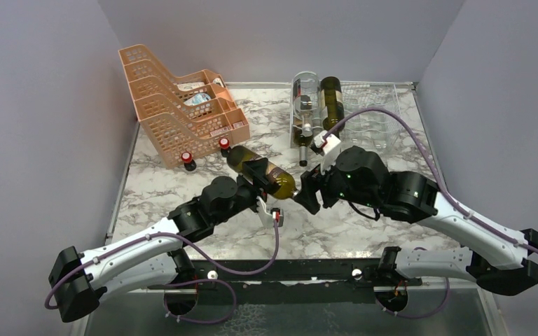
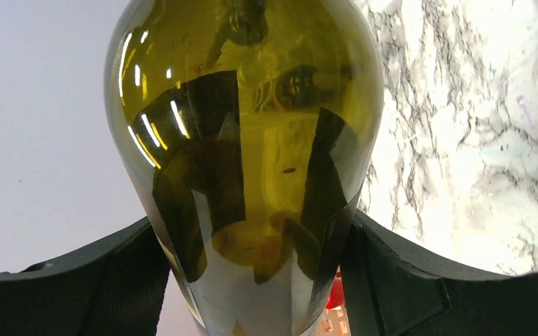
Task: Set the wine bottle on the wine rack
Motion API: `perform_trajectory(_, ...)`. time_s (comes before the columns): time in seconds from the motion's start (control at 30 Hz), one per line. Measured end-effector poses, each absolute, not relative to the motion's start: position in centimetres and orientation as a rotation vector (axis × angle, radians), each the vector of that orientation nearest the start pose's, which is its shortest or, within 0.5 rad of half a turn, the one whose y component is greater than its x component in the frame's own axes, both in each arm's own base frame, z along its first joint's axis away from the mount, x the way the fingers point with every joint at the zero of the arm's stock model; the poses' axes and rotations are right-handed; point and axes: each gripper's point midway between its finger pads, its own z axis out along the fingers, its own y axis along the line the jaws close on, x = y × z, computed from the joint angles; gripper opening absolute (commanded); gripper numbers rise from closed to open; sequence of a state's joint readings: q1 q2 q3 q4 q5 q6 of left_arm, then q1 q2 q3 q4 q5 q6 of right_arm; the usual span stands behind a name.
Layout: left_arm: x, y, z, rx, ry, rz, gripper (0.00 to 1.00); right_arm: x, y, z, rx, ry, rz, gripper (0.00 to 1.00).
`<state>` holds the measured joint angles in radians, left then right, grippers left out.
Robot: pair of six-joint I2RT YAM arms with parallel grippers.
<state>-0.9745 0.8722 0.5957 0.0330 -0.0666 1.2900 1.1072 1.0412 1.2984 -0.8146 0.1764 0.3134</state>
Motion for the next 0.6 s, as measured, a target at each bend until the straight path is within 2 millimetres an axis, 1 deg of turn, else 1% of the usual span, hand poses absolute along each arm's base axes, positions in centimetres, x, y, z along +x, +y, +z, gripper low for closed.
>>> perform_trajectory(0.1,23.3,-24.9,22.9,1.676,0.776,0.327,0.00,14.9,26.4,28.0,-0.777,2.098,0.627,0.71)
perform_trajectory(0.17,23.2,-24.8,22.6,1.697,0.754,0.348,0.00,14.8,26.7,26.6,-0.802,2.132,0.615,0.71)
perform_trajectory(0.37,23.1,-24.6,22.5,1.719,0.710,0.385,0.00,14.6,27.6,22.1,-0.866,2.244,0.566,0.67)
perform_trajectory(0.5,23.0,-24.5,22.5,1.724,0.697,0.394,0.00,14.6,28.3,20.4,-0.881,2.285,0.552,0.64)
perform_trajectory(0.6,23.0,-24.4,22.5,1.726,0.691,0.399,0.00,14.7,28.9,19.7,-0.882,2.302,0.558,0.60)
